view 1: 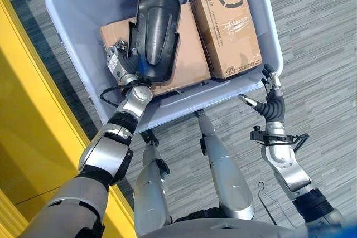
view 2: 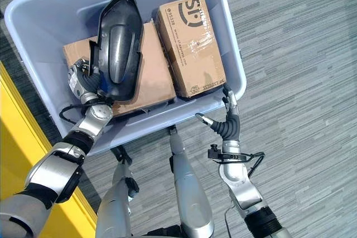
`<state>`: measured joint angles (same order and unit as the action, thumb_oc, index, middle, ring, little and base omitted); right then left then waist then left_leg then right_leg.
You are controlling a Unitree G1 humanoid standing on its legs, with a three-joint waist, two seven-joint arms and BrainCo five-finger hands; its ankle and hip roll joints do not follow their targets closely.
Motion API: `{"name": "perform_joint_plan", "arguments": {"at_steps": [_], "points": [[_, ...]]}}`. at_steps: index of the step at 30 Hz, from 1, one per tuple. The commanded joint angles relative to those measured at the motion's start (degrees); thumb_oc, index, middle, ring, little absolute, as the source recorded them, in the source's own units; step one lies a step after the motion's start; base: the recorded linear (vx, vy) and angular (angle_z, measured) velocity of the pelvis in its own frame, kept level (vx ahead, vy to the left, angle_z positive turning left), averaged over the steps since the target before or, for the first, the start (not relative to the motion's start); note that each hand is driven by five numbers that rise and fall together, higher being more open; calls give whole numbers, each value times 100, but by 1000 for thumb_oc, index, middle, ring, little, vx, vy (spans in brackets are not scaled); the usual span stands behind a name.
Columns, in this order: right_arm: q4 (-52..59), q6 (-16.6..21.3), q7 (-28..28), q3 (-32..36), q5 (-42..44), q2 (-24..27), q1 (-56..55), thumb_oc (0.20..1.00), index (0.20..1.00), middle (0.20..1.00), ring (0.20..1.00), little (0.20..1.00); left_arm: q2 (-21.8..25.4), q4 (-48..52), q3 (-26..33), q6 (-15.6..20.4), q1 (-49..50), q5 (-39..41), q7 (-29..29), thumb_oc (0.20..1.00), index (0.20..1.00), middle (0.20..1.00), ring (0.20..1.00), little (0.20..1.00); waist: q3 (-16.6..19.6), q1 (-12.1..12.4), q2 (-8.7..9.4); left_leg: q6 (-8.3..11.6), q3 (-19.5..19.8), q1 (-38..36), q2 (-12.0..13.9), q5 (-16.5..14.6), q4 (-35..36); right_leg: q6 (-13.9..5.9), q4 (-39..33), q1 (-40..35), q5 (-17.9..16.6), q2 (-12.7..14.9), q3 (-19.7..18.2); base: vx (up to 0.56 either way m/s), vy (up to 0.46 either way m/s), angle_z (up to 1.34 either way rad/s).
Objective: Move parts from the plastic box to the shelf.
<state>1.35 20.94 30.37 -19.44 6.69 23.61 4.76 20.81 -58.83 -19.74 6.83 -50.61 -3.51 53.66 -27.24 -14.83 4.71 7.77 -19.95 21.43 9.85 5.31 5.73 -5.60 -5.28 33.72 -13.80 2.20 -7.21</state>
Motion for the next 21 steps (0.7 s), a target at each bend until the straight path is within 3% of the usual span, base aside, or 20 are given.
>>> {"name": "perform_joint_plan", "arguments": {"at_steps": [1, 6, 7, 8, 10, 15, 21], "points": [[337, 364, -6, 278, 162, 172, 304, 1000, 1000, 1000, 1000, 1000, -242, -605, -86, -54, -104, 191, -707, 200, 200, 200, 200, 200, -209, -232, -60, -17, 147, -702, -21, -419, -73, -513, 361, -517, 725, 381, 229, 0, 0, 0], [322, 369, -43, 287, 244, 191, 302, 1000, 1000, 1000, 1000, 1000, -257, -576, -78, -30, -14, 221, -757, 200, 200, 200, 200, 200, -152, -213, -81, -18, 178, -797, -29, -436, -73, -519, 370, -602, 729, 398, 238, -19, -7, 0], [315, 361, -61, 287, 259, 199, 316, 1000, 1000, 1000, 1000, 1000, -246, -512, -65, -2, 38, 235, -788, 200, 200, 200, 200, 200, -144, -217, -51, -35, 140, -762, -32, -277, -73, -472, 397, -560, 599, 403, 221, 0, 0, 0], [310, 359, -59, 289, 259, 194, 311, 1000, 1000, 1000, 1000, 1000, -248, -513, -73, -3, 43, 235, -792, 200, 200, 200, 200, 200, -120, -203, -91, -18, 192, -820, -32, -431, -73, -513, 371, -633, 715, 408, 231, -91, -35, 0], [291, 326, -67, 283, 278, 187, 323, 1000, 1000, 1000, 1000, 1000, -218, -366, -44, 38, 133, 277, -826, 200, 200, 200, 200, 200, -104, -198, -68, -34, 156, -809, -30, -278, -73, -469, 395, -610, 598, 414, 219, -43, -7, -1], [276, 243, -181, 417, 362, 169, 284, 1000, 1000, 1000, 1000, 1000, -133, 668, 158, 416, 690, 686, -1161, 200, 200, 200, 200, 200, 60, -98, -178, -35, 262, -1007, -55, -268, -73, -463, 420, -858, 628, 491, 287, 0, 17, 0], [352, 169, -218, 593, 366, 169, 151, 1000, 1000, 1000, 1000, 1000, -89, 1848, 406, 617, 1290, 958, -1287, 200, 200, 200, 200, 200, 203, 2, -268, -40, 383, -1168, -71, -274, -73, -446, 372, -1125, 644, 567, 368, 7, 0, 4]]}}
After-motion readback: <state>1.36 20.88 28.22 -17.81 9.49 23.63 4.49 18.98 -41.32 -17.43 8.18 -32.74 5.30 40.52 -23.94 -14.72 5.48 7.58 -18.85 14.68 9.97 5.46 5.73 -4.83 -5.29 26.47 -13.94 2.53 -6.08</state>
